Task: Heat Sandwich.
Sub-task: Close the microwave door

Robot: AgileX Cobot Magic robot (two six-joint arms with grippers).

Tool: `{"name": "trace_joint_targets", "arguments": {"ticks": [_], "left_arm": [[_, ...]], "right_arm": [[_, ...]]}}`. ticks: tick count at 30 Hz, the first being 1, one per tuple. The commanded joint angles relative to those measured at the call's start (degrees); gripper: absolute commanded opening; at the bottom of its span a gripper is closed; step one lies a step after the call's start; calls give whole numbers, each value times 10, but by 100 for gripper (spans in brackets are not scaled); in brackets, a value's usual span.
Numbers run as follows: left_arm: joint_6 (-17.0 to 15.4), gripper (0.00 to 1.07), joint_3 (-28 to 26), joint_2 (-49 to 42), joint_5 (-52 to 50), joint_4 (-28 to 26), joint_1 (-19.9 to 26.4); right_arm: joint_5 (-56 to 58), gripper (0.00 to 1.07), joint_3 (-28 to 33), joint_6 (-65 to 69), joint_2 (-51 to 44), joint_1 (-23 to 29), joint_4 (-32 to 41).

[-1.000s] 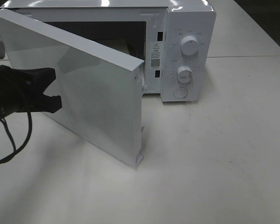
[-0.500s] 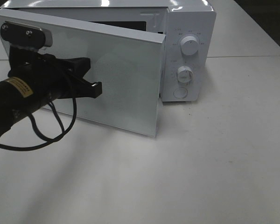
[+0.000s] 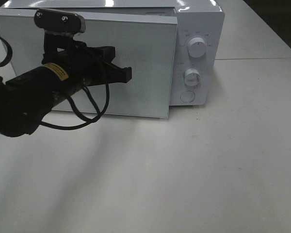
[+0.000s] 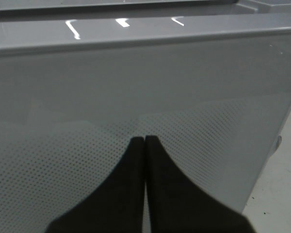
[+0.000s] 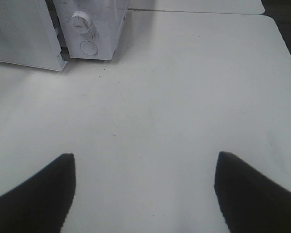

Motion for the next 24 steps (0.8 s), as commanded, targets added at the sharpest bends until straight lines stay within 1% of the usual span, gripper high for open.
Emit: {"name": "trace_joint_targets", "arguments": {"ticks": [1, 3, 5, 7, 8, 11, 13, 15, 17, 19, 24], "left_arm": [[15, 0, -32, 14, 9, -21, -6], [15, 0, -38, 18, 14, -23, -6], [15, 0, -60, 30, 20, -34, -6], [16, 0, -77, 37, 32, -34, -6], [16, 0, -77, 37, 32, -34, -6], [31, 0, -113, 57, 49, -34, -6], [32, 0, -120, 62, 51, -36, -6], [43, 0, -145, 74, 66, -51, -6], [45, 0, -152, 77, 72, -56, -5], [55, 0, -168, 87, 75, -62, -2], [56, 0, -198, 103, 85, -63, 11]], "right_arm": [[-7, 76, 1, 0, -15, -2, 0], [-7, 76, 1, 0, -15, -2, 0], [-7, 76, 1, 0, -15, -2, 0], [-7, 76, 1, 0, -15, -2, 0], [-7, 76, 1, 0, -15, -2, 0], [-7, 76, 1, 0, -15, -2, 0], [-7, 76, 1, 0, -15, -2, 0], [-7, 76, 1, 0, -15, -2, 0], [-7, 76, 1, 0, -15, -2, 0], [-7, 76, 1, 0, -15, -2, 0], [-7, 76, 1, 0, -15, -2, 0]]}}
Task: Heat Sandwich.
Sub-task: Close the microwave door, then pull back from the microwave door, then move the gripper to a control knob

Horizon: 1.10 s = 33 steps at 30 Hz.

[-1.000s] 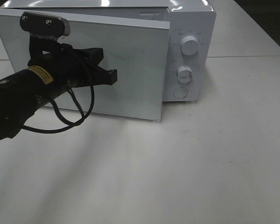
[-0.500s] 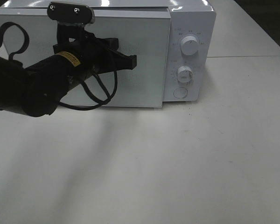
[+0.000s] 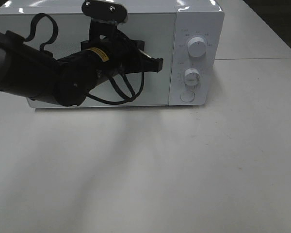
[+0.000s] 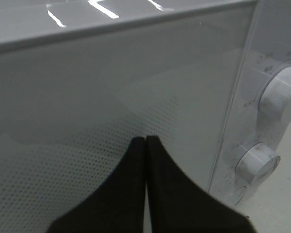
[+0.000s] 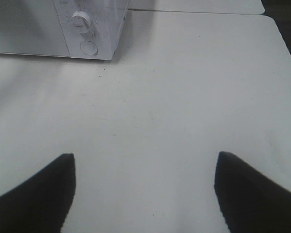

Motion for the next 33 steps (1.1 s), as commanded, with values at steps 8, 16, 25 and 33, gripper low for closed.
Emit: {"name": "trace_joint_targets", "arguments": {"ticks": [8, 16, 25, 33], "left_arm": [[-1, 0, -30, 10, -2, -41, 20], [-1, 0, -26, 2, -2, -39, 20], [-2, 0, 40, -49, -9, -34, 3], [-2, 0, 115, -102, -7, -36, -19]], "right_arm": [[-7, 76, 1, 0, -15, -2, 0], [-7, 76, 1, 0, -15, -2, 0], [-7, 76, 1, 0, -15, -2, 0], [-7, 76, 1, 0, -15, -2, 0]]}}
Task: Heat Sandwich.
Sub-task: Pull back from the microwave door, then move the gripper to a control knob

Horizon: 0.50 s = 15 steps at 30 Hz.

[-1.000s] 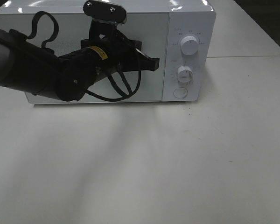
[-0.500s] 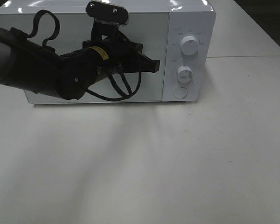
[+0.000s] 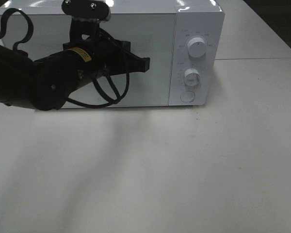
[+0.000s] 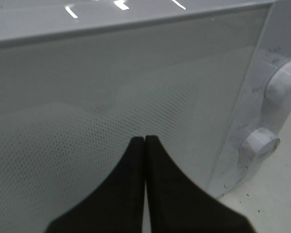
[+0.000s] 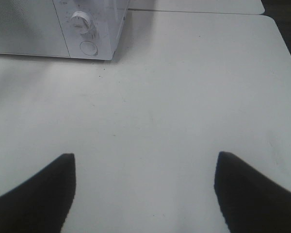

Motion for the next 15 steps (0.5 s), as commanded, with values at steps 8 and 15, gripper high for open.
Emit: {"name": "trace_joint_targets", "arguments": {"ticks": [8, 15], "left_arm": [[-7, 1, 95, -81, 4, -3, -20], [-7, 48, 112, -147, 198, -8, -19]], "right_arm": [[-7, 76, 1, 0, -15, -2, 0], [-7, 76, 1, 0, -15, -2, 0]]}}
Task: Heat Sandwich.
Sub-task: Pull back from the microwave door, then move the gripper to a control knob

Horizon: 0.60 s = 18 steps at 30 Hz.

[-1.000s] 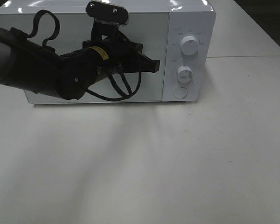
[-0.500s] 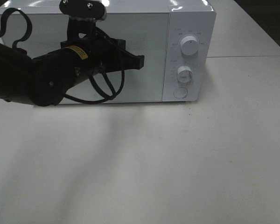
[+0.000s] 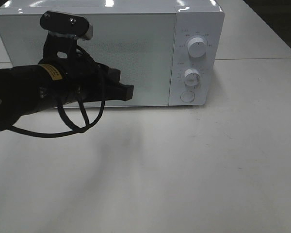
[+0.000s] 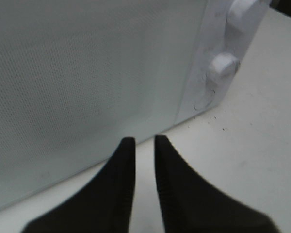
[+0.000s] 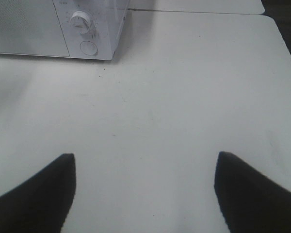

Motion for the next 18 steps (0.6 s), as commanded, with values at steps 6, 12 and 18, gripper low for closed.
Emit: {"name": "trace_joint_targets", "arguments": {"ticks": [6, 12, 18], "left_arm": [[-2, 106, 2, -58, 198, 2, -4], [-1, 104, 1, -90, 344, 46, -4], [-30, 104, 1, -126, 460, 46, 32]], "right_arm": [[-7, 76, 1, 0, -15, -2, 0], [-7, 76, 1, 0, -15, -2, 0], [-7, 76, 1, 0, -15, -2, 0]]}}
